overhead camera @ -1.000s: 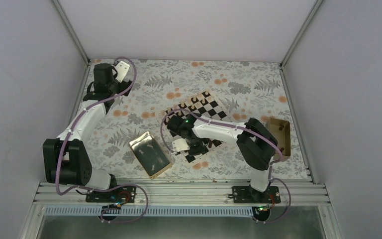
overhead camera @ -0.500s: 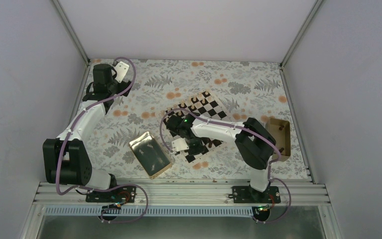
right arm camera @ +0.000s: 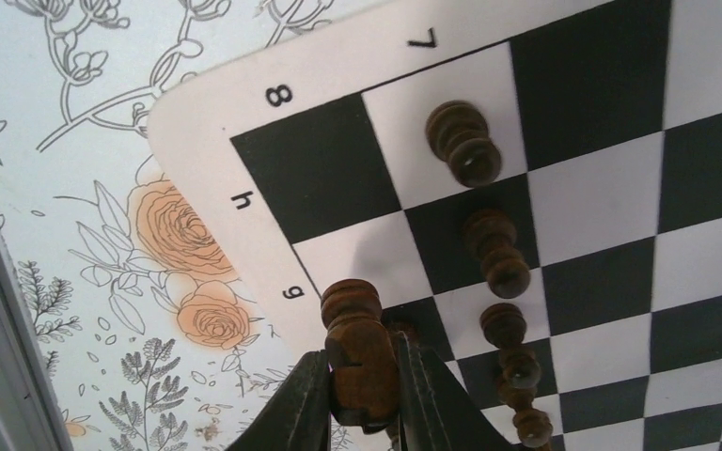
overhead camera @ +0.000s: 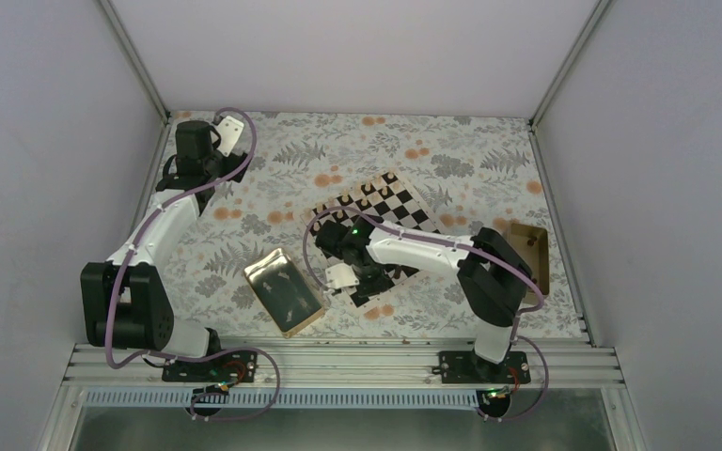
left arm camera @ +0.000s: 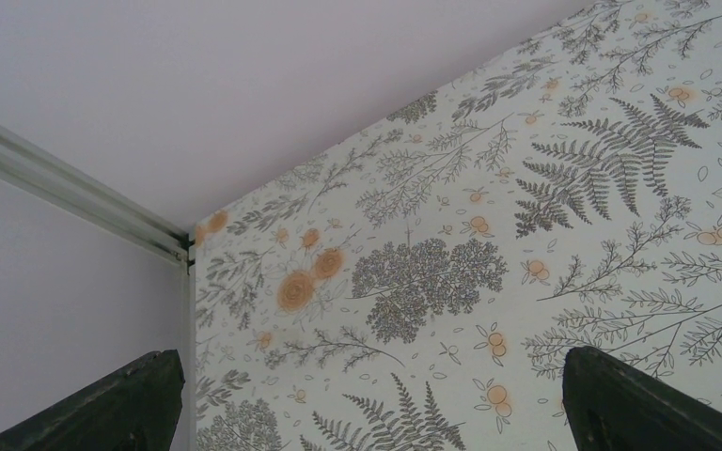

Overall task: Set up the chess pieces on the board
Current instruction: Place the chess piece on the chessboard.

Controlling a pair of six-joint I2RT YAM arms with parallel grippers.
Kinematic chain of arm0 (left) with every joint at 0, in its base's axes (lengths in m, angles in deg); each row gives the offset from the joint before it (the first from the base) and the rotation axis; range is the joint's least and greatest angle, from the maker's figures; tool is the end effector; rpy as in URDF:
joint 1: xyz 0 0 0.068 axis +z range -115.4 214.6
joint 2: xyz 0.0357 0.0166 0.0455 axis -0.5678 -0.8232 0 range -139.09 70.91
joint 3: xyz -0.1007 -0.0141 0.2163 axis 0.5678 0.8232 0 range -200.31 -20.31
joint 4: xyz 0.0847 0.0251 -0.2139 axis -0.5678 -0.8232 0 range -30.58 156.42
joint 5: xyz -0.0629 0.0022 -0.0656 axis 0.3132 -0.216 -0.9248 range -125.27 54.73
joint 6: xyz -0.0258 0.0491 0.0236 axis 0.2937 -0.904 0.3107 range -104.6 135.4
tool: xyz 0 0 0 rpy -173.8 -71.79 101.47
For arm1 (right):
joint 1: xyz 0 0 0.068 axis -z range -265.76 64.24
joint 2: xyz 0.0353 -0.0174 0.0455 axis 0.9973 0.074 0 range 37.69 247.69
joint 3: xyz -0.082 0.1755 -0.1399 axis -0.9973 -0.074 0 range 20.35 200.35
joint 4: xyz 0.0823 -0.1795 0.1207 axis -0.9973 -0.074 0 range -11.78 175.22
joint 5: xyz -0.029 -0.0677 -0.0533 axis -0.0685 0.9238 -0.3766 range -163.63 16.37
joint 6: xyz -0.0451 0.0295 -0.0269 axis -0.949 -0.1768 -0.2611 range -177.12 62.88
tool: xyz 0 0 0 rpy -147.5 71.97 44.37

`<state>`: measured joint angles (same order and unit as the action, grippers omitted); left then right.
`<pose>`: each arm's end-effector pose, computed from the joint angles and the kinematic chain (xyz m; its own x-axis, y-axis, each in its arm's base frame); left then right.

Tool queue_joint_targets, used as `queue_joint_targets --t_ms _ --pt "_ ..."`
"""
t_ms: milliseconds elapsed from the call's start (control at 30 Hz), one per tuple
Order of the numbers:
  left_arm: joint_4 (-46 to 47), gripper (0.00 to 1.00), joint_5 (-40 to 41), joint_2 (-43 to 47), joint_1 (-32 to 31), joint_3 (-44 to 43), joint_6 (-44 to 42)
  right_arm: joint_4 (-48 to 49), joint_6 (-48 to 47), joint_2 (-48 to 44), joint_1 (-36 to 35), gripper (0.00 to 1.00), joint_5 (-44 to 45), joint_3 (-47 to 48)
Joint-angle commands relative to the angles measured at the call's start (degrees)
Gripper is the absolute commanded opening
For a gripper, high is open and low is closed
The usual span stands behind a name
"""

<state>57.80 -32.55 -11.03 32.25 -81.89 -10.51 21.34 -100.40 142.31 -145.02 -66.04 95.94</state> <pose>0.3117 -0.0106 0.2649 -0.4356 0.4547 -0.7769 0.2109 0.8906 0.4029 0.1517 0.2435 0.1662 0.2148 -0.9683 0.1273 -0.9727 -0.2239 -0.0614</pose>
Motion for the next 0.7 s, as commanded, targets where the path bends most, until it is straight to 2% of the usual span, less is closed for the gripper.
queue_joint_targets --t_ms 0,667 --pt "0.0 1.00 -0.8 1.9 0.2 -0.8 1.1 0.6 1.2 -0.4 -0.7 0.12 0.5 -1.5" --pt "0.3 1.00 -1.1 1.7 0.2 -0.2 1.2 3.4 1.3 1.9 -0.7 0.14 1.9 -2.5"
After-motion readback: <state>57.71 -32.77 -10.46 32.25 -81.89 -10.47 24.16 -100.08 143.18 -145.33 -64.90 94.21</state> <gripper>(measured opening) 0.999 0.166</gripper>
